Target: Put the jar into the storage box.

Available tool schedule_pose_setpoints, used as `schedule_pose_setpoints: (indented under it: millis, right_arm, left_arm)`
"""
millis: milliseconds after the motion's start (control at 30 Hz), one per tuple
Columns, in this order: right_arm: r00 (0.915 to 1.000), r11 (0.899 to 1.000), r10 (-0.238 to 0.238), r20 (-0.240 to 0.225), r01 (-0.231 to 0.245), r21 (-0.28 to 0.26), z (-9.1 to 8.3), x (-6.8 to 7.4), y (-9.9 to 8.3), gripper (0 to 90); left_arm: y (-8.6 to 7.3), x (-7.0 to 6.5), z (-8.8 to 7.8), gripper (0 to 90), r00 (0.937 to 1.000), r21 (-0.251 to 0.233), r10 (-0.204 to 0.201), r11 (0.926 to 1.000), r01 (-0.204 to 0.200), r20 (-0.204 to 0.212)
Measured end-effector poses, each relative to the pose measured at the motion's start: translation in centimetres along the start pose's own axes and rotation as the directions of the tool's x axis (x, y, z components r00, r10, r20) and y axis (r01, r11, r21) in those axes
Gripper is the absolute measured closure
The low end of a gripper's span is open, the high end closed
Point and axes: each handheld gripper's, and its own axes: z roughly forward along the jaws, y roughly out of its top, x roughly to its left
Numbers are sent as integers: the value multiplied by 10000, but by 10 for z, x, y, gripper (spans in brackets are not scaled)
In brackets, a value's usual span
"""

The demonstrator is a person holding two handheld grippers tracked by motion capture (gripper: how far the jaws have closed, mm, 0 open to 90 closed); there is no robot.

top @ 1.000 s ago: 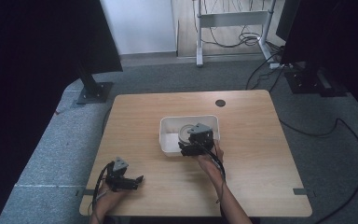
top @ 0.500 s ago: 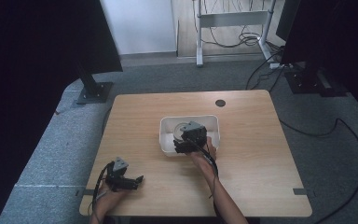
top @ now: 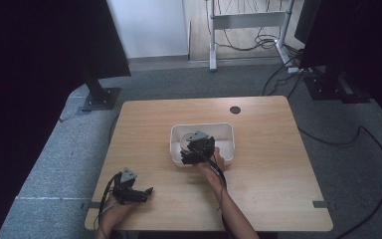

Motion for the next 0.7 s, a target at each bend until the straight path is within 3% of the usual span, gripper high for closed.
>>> schedule_pose_setpoints:
  millis: [400,633,700]
  right_arm:
    - [9999,9991,-145,34,143,390,13,9,-7,94]
    - [9998,9990,206,-56,-204,386,14,7,-8,93]
    - [9981,9976,554,-259,-543,420,14,3,-9,93]
  left_arm:
    - [0,0,0,0,10000,4,16,10000,-16,16]
    - [0,0,0,0,10000,3,19,10000,-19,19]
    - [0,0,0,0,10000,4,24,10000,-24,19]
